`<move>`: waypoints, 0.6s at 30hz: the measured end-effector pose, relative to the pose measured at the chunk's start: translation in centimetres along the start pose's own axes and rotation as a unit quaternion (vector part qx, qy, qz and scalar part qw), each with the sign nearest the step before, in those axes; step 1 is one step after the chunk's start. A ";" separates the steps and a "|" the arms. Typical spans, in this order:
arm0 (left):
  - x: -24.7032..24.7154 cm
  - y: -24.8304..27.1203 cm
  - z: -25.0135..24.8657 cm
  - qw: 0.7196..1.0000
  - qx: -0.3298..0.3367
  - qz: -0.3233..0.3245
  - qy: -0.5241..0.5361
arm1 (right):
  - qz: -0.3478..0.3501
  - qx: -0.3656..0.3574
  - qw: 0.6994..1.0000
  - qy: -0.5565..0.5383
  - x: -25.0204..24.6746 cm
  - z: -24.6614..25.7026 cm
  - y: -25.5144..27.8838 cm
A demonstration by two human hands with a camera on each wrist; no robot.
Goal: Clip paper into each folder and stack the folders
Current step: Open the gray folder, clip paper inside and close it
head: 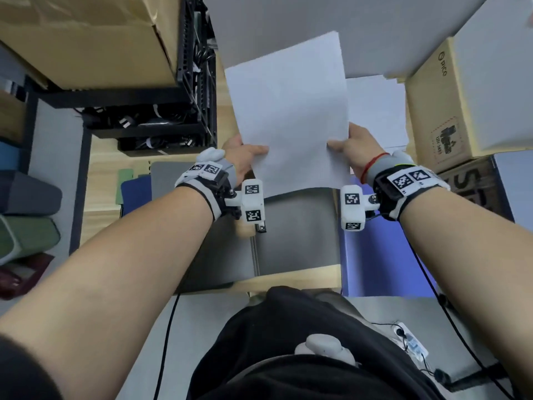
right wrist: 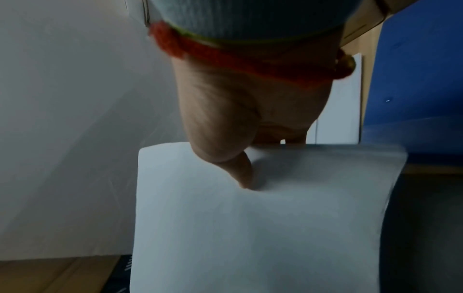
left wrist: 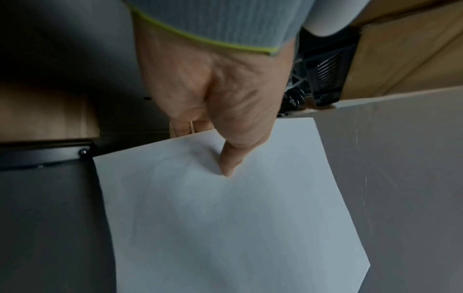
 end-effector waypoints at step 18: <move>-0.3 0.3 1.7 0.967 0.133 -0.102 -0.190 | 0.001 0.006 0.998 -0.060 1.5 -2.9 -1.2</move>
Point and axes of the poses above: each hand's wrist, its own y-axis away from the middle knuckle, its own x-axis out of the palm, z = x × y, the point moved 1 cm from there along -y, towards the middle knuckle, and after that the axes turned 1 degree about -x, right-handed, at the moved point
